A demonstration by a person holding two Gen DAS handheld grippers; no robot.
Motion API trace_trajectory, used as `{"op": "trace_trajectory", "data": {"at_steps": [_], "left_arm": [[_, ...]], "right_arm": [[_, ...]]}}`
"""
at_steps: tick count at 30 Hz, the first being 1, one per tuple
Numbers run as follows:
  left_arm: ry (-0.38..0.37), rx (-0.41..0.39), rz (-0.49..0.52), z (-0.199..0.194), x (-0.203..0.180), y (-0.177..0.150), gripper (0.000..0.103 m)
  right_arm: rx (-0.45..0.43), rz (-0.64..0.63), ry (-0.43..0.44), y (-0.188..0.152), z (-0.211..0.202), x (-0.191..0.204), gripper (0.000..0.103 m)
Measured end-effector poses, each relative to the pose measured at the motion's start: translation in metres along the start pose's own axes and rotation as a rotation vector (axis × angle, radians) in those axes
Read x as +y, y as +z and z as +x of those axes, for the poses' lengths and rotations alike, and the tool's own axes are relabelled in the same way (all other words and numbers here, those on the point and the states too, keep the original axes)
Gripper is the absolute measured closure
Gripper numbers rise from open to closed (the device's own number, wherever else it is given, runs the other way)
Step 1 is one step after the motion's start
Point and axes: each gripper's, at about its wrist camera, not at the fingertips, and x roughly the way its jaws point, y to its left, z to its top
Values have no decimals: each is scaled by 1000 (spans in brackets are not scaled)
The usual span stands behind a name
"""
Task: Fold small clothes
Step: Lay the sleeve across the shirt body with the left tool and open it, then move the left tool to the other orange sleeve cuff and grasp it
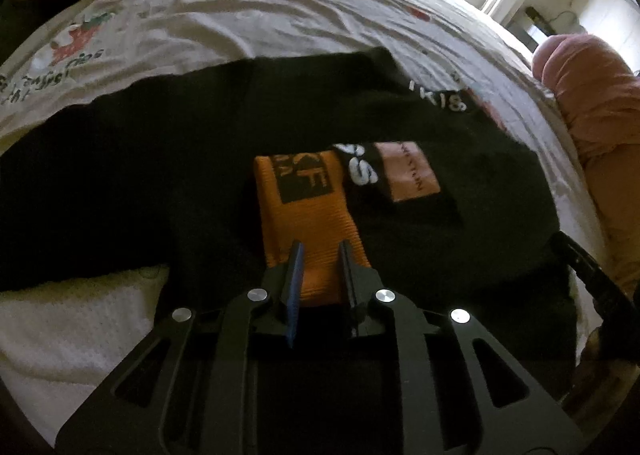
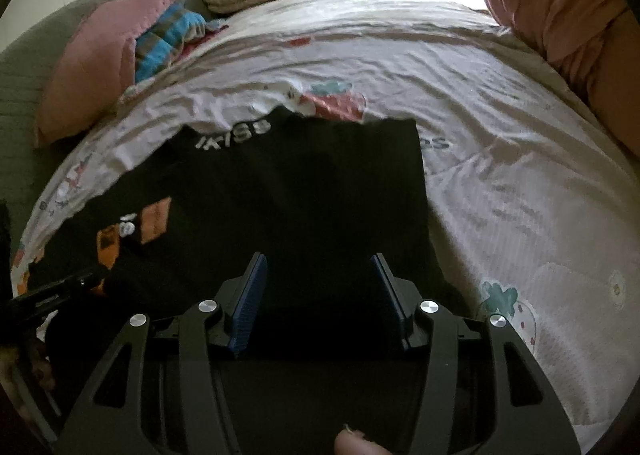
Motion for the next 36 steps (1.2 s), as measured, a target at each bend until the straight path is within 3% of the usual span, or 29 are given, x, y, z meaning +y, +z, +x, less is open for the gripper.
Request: {"op": "trace_trajectory", "data": {"at_steps": [6, 10, 12, 14, 18, 20, 22, 25, 26, 27, 30, 32, 36], "left_arm": [[-1, 4, -7, -3, 4, -5, 90], [-2, 3, -14, -6, 6, -6, 88], [12, -5, -20, -11, 6, -7, 77], [1, -15, -27, -17, 7, -8, 74], [-6, -32, -26, -27, 7, -9, 67], [-2, -42, -20, -31, 7, -11, 58], [4, -53, -19, -35, 7, -12, 51], [16, -71, -31, -43, 12, -13, 48], [19, -77, -36, -45, 13, -14, 37], [25, -90, -44, -49, 16, -14, 32], [24, -116, -57, -58, 20, -14, 29], [27, -135, -68, -65, 24, -14, 19], [51, -164, -80, -74, 31, -15, 17]], "right_arm": [[85, 40, -42, -6, 18, -14, 51], [81, 16, -60, -8, 14, -10, 51], [63, 16, -47, -8, 7, -7, 46], [32, 13, -36, -8, -1, -6, 33], [-12, -1, -30, -7, -14, 1, 27], [-27, 3, -16, -7, -20, 3, 14], [-43, 6, -14, -7, -25, 5, 8], [-57, 10, 3, -6, -30, 10, 6], [-63, 9, 9, -6, -33, 12, 6], [-67, 7, 16, -6, -35, 14, 6], [-75, -5, 33, -5, -40, 20, 5], [-79, -16, 41, -5, -42, 24, 5], [-86, -38, 54, -5, -46, 36, 5]]}}
